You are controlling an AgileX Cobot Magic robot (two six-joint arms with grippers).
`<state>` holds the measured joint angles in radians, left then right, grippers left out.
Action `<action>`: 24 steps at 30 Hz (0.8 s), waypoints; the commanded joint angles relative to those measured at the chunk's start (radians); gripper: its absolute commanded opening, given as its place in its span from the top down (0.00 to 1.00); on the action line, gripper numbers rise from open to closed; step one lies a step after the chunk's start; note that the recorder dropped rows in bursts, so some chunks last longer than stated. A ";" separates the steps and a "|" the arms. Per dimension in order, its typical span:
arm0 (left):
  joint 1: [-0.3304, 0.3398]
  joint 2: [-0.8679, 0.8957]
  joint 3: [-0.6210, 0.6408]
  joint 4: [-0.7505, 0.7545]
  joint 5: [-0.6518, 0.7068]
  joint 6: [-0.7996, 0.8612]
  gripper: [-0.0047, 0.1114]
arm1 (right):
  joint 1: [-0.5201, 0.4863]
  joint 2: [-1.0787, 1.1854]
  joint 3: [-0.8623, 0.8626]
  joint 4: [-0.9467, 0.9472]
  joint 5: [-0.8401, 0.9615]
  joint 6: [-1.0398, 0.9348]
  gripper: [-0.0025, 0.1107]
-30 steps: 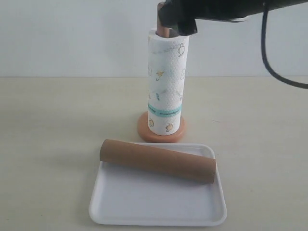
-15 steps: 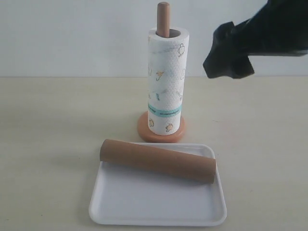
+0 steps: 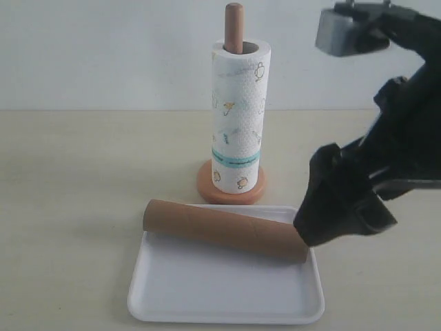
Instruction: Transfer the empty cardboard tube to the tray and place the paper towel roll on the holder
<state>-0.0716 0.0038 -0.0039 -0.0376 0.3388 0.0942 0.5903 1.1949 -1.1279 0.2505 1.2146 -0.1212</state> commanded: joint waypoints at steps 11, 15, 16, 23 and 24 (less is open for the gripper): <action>0.001 -0.004 0.004 -0.007 -0.002 -0.006 0.92 | -0.002 -0.026 0.286 0.173 0.006 0.003 0.93; 0.001 -0.004 0.004 -0.007 -0.002 -0.006 0.92 | -0.002 -0.026 0.317 0.192 0.006 0.010 0.93; 0.001 -0.004 0.004 -0.007 -0.002 -0.006 0.92 | -0.002 -0.026 0.316 0.192 0.006 0.010 0.93; 0.001 -0.004 0.004 -0.007 -0.002 -0.006 0.92 | 0.000 -0.029 0.316 0.194 0.000 0.010 0.93; 0.001 -0.004 0.004 -0.007 -0.002 -0.006 0.92 | 0.000 -0.034 0.316 0.190 -0.019 0.010 0.93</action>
<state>-0.0716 0.0038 -0.0039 -0.0376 0.3388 0.0942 0.5903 1.1746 -0.8153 0.4418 1.2121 -0.1076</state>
